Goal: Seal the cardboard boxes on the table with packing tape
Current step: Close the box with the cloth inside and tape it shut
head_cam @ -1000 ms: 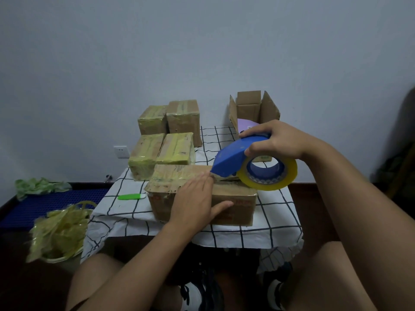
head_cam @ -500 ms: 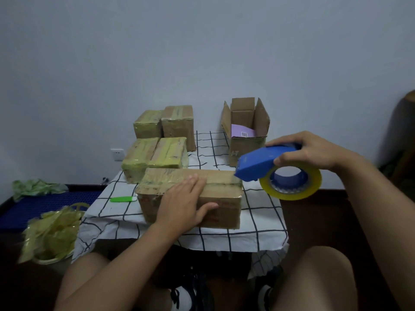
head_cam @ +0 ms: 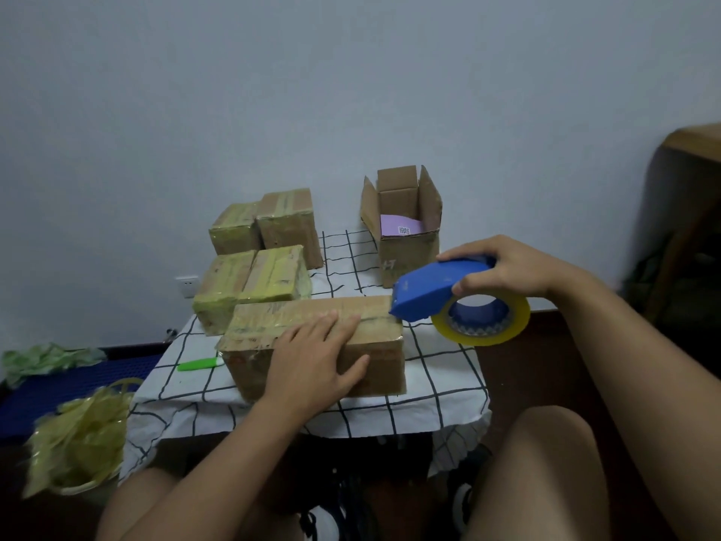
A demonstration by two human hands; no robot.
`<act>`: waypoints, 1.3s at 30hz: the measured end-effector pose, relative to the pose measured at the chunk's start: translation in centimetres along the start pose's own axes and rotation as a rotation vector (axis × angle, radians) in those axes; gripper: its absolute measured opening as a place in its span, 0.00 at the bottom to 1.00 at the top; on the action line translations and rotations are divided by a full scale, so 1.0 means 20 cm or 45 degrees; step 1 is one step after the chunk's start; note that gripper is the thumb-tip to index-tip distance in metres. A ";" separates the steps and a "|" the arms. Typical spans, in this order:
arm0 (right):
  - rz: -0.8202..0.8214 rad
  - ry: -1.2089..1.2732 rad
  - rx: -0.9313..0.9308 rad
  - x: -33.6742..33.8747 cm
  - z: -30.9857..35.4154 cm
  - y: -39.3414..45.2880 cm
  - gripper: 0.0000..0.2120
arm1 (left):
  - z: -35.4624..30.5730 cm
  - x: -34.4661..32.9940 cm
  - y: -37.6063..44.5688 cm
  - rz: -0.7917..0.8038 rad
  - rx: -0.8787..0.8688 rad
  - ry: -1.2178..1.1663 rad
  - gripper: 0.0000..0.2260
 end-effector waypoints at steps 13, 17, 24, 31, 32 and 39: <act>0.005 0.081 0.003 -0.01 -0.04 -0.03 0.23 | -0.27 -0.02 0.11 0.169 0.145 0.147 0.44; 0.008 0.088 -0.009 -0.02 -0.06 -0.04 0.22 | -0.29 -0.04 0.12 0.120 0.039 0.086 0.37; -0.010 0.123 -0.044 -0.05 -0.09 -0.05 0.23 | -0.31 -0.07 0.12 0.049 -0.040 -0.039 0.28; 0.020 0.137 -0.086 -0.07 -0.12 -0.06 0.28 | -0.29 -0.08 0.14 0.089 -0.128 -0.121 0.29; 0.020 0.124 -0.078 -0.07 -0.12 -0.06 0.26 | -0.28 -0.08 0.15 0.103 -0.112 -0.129 0.30; -0.033 0.283 -0.079 -0.11 -0.18 -0.12 0.27 | -0.26 -0.11 0.15 0.107 -0.084 -0.046 0.32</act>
Point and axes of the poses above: each hand's wrist, its own y-axis towards the middle knuckle, its own x-axis out of the back of the hand, z = x × y, the point moved 1 cm from there along y, towards the middle knuckle, and after that the axes turned 10 degrees about -y, right-handed, at the moved point
